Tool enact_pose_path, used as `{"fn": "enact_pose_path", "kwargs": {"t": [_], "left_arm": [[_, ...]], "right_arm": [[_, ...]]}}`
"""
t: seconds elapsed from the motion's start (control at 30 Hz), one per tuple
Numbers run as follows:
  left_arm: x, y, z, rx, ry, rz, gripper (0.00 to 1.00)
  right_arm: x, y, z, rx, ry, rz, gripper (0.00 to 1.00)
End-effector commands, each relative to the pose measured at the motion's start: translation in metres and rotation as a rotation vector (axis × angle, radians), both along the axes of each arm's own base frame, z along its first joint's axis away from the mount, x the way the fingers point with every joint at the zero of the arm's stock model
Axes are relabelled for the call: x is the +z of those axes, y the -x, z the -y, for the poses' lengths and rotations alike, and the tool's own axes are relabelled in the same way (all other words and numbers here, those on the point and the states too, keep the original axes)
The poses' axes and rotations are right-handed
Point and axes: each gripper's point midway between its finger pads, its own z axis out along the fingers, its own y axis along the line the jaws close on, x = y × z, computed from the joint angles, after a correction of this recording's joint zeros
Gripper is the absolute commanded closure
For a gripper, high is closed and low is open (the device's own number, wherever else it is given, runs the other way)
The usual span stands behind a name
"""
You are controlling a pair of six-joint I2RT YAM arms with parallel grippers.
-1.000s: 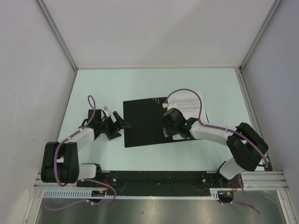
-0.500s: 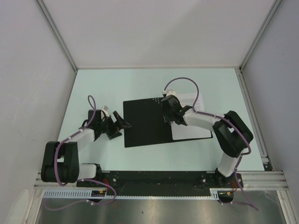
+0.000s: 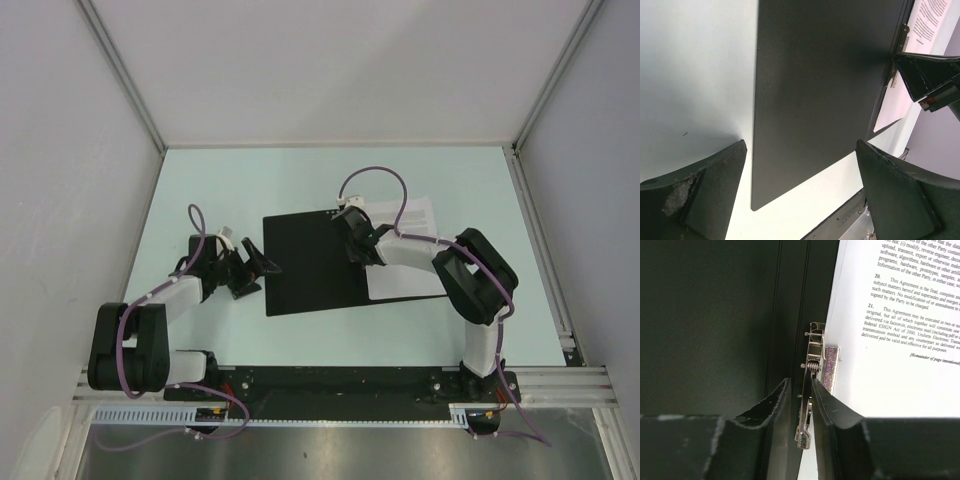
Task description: Put the files into the folder
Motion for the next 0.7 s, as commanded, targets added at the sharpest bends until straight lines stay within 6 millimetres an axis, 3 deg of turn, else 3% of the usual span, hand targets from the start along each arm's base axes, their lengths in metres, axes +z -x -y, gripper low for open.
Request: {"fn": "enact_pose_path", "kwargs": {"t": [0.0,0.2,0.3,0.5,0.67], "left_arm": [[0.001,0.000,0.000,0.002,0.005,0.011,0.02],[0.001,0.001,-0.004,0.020,-0.011,0.008,0.00],[0.001,0.002,-0.006,0.029,-0.024,0.006,0.00],[-0.003,0.005,-0.013,0.049,-0.068,-0.006,0.00],[-0.008,0.007,-0.007,0.038,-0.031,-0.015,0.01]], "right_arm": [[-0.006,0.001,-0.003,-0.025,0.024,-0.008,0.75],[-0.018,0.005,0.009,-0.111,0.044,-0.033,0.90],[-0.012,0.001,0.006,-0.105,-0.013,-0.049,1.00],[0.018,-0.004,-0.005,-0.025,-0.159,-0.078,1.00],[0.031,-0.008,-0.003,-0.001,-0.284,-0.134,1.00]]}}
